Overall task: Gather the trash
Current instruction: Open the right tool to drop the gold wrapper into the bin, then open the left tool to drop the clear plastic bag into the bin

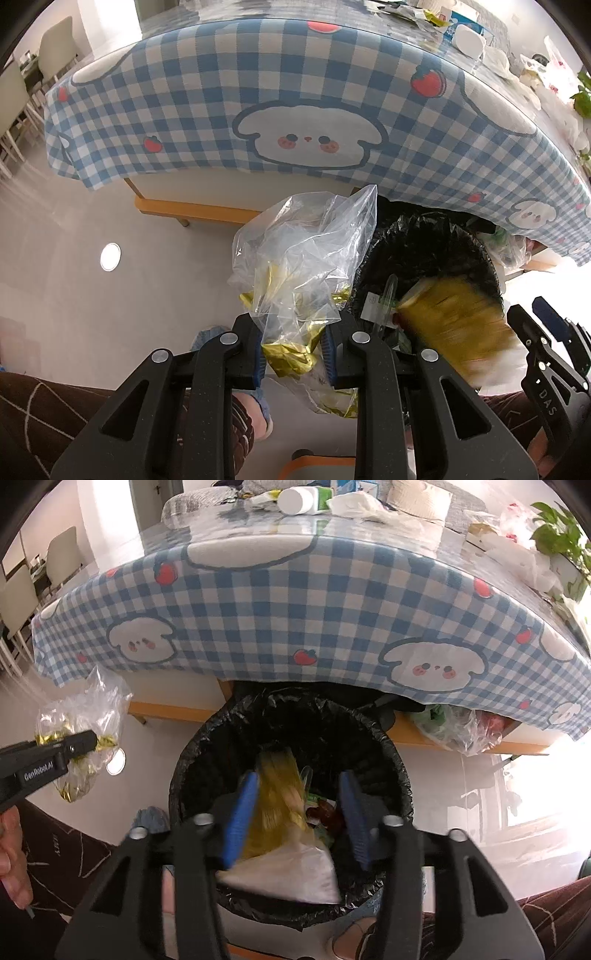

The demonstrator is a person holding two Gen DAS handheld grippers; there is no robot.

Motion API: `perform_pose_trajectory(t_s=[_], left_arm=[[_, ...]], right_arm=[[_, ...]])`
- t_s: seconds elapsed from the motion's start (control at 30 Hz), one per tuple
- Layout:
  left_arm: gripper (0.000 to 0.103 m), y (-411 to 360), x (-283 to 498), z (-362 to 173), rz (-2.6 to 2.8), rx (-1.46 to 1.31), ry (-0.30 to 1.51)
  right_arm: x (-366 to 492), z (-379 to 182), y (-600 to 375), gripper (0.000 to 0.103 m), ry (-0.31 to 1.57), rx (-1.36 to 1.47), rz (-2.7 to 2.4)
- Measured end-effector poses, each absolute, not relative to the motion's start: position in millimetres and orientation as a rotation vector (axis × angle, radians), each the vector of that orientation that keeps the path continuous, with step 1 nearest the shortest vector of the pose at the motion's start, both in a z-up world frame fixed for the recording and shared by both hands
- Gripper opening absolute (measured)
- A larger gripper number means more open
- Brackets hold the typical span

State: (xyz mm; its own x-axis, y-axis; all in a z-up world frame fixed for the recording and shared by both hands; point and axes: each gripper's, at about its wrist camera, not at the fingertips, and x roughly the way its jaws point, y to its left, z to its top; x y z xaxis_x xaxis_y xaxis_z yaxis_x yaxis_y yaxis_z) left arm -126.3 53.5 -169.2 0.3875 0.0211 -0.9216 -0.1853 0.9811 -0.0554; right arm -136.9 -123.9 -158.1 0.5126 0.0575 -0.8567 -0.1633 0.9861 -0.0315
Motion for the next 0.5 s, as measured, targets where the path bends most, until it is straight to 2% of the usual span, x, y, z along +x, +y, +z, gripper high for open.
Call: perform_pose_trajectory(t_s=[0.2,0.5], left_arm=[[0.023,41.9,-126.5,-169.8,0.121,-0.151,1.173],[0.023,1.0,-123.1,-166.2,0.07,-0.142,1.174]], right_arm=[[-133.9,-152.1,-134.9,0.082,0.999,-0.088,0.106],[-126.7,-145.4,-177.3,0.095,0.996,-0.049,0.054]])
